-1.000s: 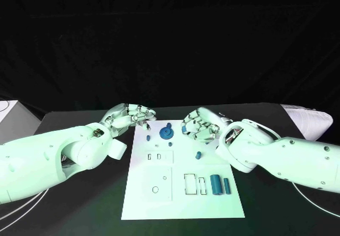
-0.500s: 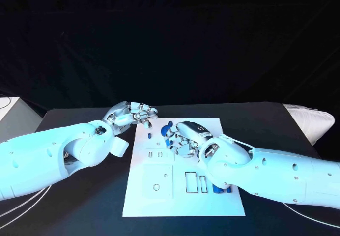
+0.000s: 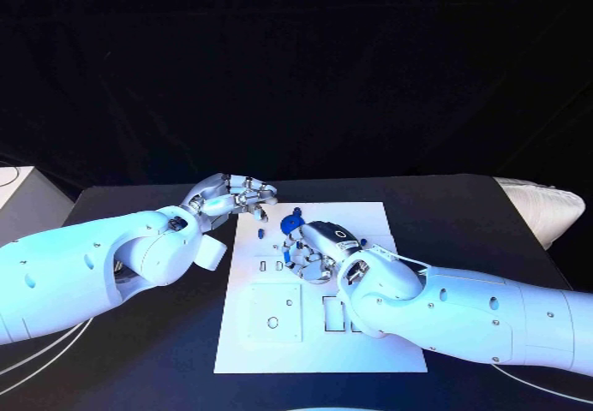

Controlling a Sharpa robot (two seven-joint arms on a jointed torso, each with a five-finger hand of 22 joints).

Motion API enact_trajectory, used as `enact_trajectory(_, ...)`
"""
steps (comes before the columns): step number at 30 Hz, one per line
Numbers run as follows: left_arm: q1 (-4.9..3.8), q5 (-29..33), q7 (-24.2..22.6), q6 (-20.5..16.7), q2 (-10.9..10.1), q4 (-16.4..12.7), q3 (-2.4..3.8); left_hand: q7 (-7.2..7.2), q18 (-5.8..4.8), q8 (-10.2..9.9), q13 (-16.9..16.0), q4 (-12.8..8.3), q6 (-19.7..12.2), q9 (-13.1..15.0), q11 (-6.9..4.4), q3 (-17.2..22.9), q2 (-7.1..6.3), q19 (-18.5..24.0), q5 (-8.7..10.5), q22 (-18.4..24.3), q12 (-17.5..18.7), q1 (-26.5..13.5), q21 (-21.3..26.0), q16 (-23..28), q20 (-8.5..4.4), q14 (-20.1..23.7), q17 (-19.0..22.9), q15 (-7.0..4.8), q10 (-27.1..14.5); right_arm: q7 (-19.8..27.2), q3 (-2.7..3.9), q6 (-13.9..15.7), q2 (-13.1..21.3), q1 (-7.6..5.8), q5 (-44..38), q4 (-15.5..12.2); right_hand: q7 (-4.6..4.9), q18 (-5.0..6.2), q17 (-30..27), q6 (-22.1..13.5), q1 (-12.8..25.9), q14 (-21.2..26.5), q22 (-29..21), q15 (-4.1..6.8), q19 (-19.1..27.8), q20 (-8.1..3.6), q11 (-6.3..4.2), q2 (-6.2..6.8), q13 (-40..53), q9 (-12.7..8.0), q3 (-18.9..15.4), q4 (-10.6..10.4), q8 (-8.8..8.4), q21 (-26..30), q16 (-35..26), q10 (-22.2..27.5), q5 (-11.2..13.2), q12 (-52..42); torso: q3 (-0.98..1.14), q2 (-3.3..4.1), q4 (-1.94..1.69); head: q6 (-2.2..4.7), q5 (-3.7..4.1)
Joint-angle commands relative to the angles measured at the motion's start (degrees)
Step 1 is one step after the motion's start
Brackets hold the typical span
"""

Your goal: Assemble the parts on the task board

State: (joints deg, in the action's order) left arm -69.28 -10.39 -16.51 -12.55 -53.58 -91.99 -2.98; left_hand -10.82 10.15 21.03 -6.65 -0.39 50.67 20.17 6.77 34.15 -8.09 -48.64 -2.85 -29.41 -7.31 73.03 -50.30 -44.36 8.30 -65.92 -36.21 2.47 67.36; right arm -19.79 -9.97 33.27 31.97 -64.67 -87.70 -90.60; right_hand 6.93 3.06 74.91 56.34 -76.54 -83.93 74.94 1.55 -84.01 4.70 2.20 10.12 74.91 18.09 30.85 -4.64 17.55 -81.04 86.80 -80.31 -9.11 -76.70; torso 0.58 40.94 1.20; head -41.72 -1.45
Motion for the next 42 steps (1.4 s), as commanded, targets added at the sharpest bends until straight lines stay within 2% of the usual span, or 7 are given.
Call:
enact_trajectory(1,-0.01,-0.31,-0.11,0.79,0.12,-0.1,0.02,-0.03,0.31,-0.37,-0.06,0.38,-0.48,0.04,-0.06,0.06,-0.34,0.07,-0.06,0.09,-0.24,-0.36,0.3,0.01,0.32,0.39,-0.09,0.13,-0.31,-1.65,-0.02,-0.03,-0.43,0.46,-2.27,0.46,0.0,-0.81,9.09,0.07,0.81,-4.59,9.5,0.22,-1.28,-0.34,0.01,0.01,3.6,1.76,0.36,-0.13,0.67,-0.35,-0.26,-0.31,-0.14,-0.23,0.02,0.02,-0.11,-0.2,-0.09)
enact_trajectory(13,-0.01,-0.33,-0.07,0.89,0.22,-0.04,0.01,-0.02,0.31,-0.38,-0.07,0.42,-0.47,0.05,-0.07,0.09,-0.31,0.07,-0.06,0.13,-0.26,-0.37,0.33,0.0,0.33,0.39,-0.1,0.14,-0.32,-1.64,-0.19,-0.98,-1.41,1.4,-2.49,1.28,-0.01,-0.82,9.09,0.02,1.11,-4.6,9.52,0.22,-1.3,-0.34,0.01,0.17,3.64,1.76,0.3,-0.19,0.73,-0.36,-0.26,-0.35,-0.08,-0.27,0.13,0.07,0.04,-0.57,-0.36)
enact_trajectory(31,-0.01,-0.34,-0.05,0.99,0.3,0.13,0.01,-0.02,0.31,-0.38,-0.07,0.42,-0.47,0.05,-0.07,0.09,-0.31,0.07,-0.06,0.13,-0.26,-0.37,0.33,0.0,0.33,0.39,-0.1,0.14,-0.32,-1.96,-0.33,-1.9,-1.83,1.87,-2.9,2.03,-0.03,-0.8,9.06,0.0,1.3,-4.59,9.5,0.23,-1.28,-0.34,0.01,0.28,3.61,1.76,0.28,-0.22,0.79,-0.3,-0.28,-0.33,-0.03,-0.23,0.06,-0.04,0.02,-0.81,-0.26)
enact_trajectory(42,-0.01,-0.41,0.0,1.16,0.4,0.34,0.01,-0.02,0.31,-0.38,-0.07,0.42,-0.47,0.05,-0.07,0.09,-0.31,0.07,-0.06,0.13,-0.26,-0.37,0.33,0.0,0.33,0.39,-0.1,0.14,-0.32,-1.92,-0.34,-1.96,-2.12,1.96,-3.06,2.46,-0.02,-0.79,8.96,-0.17,1.7,-4.57,9.49,0.24,-1.27,-0.34,0.0,0.78,3.58,1.73,0.19,-0.13,0.88,-0.25,-0.34,-0.3,0.08,-0.17,0.03,0.0,-0.03,-0.85,-0.11)
